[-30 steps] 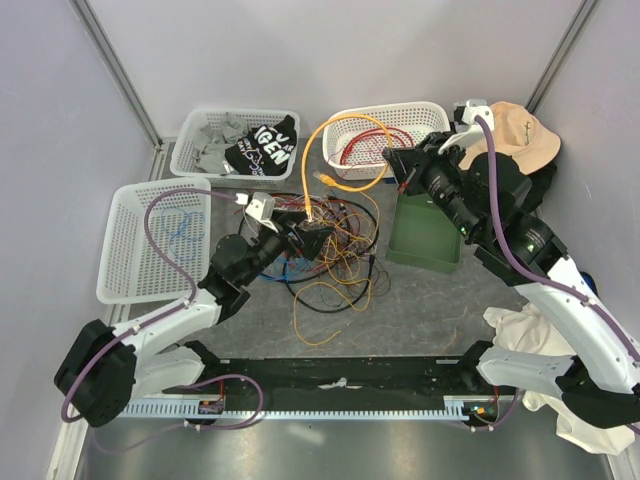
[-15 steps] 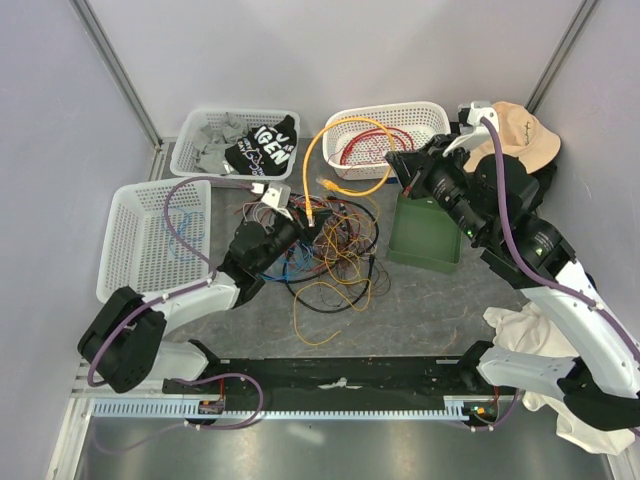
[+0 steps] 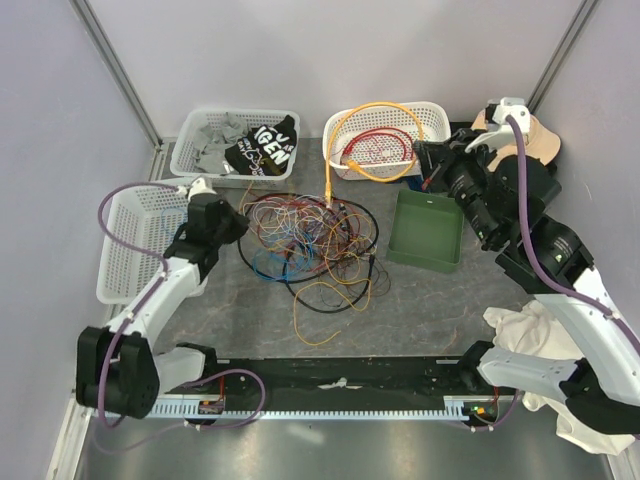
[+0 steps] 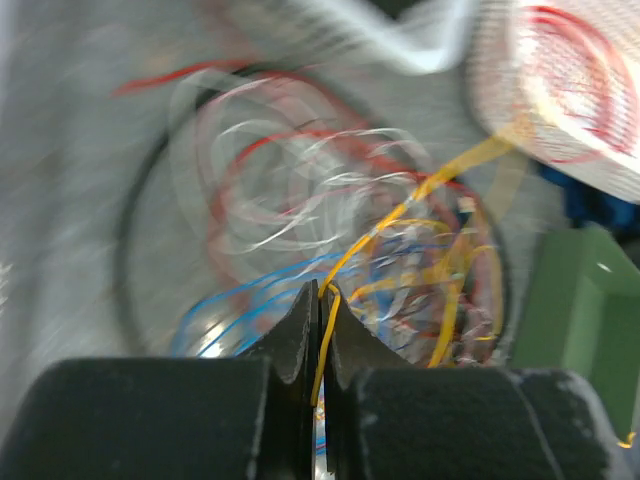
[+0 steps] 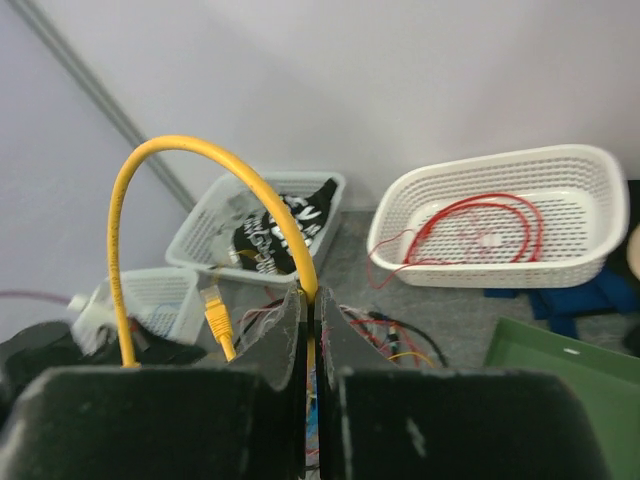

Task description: Untangle the cables

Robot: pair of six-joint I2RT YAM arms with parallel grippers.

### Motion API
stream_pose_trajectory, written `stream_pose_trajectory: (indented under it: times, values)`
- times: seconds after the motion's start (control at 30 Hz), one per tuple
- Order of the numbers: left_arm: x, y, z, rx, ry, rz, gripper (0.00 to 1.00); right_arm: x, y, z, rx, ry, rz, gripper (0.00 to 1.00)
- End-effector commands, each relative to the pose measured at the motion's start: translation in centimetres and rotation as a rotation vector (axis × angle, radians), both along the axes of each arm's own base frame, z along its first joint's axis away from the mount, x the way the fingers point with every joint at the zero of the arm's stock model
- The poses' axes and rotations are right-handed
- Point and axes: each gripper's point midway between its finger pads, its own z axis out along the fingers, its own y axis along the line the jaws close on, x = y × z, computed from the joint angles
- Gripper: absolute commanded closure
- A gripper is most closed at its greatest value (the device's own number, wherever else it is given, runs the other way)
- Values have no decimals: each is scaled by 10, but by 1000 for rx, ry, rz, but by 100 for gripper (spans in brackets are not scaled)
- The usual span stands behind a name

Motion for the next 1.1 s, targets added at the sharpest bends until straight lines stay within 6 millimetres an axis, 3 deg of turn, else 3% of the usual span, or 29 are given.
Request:
stream_pose_trajectory:
  times: [0.0, 0.1, 0.2, 0.23, 0.27, 0.3, 0.33, 0.37, 0.4, 0.43, 0.47, 0.5, 0.53, 0.63, 0.77, 1.07]
  values:
    - [-27, 2, 14, -106, 38, 23, 98, -7, -44, 17, -14, -46, -162, 100]
    - [-33, -13, 23, -143, 47, -59, 98, -3, -55, 6, -39, -23, -231, 100]
    - [-44, -23, 27, -197, 55, -108, 98, 3, -66, -20, -67, 28, -324, 100]
    - [-48, -26, 28, -215, 55, -116, 98, 7, -66, -41, -100, 62, -348, 100]
    - [-55, -30, 34, -239, 42, -143, 98, 10, -74, -52, -114, 80, -402, 100]
    - [-62, -32, 27, -264, 62, -147, 98, 11, -75, -62, -103, 96, -425, 100]
    - [-68, -35, 25, -285, 69, -159, 98, 17, -77, -87, -136, 135, -453, 100]
    - [-75, -38, 30, -304, 51, -177, 98, 20, -80, -100, -130, 157, -470, 100]
    - [-82, -40, 20, -317, 70, -174, 98, 24, -78, -113, -121, 182, -457, 100]
    - [-86, -41, 19, -325, 63, -176, 98, 32, -88, -139, -88, 234, -498, 100]
    - [-89, -40, 19, -328, 48, -171, 98, 36, -91, -152, -68, 262, -498, 100]
    - [-95, -40, 18, -328, 33, -177, 98, 41, -87, -164, -33, 291, -453, 100]
    - [-97, -39, 20, -329, 21, -174, 98, 48, -105, -190, 5, 342, -512, 100]
    - [-102, -37, 24, -315, -11, -182, 98, 56, -127, -225, 57, 408, -563, 100]
    - [-105, -36, 24, -315, -20, -188, 98, 61, -140, -246, 114, 436, -615, 100]
    - [-107, -38, 15, -325, -4, -193, 98, 68, -155, -292, 53, 524, -694, 100]
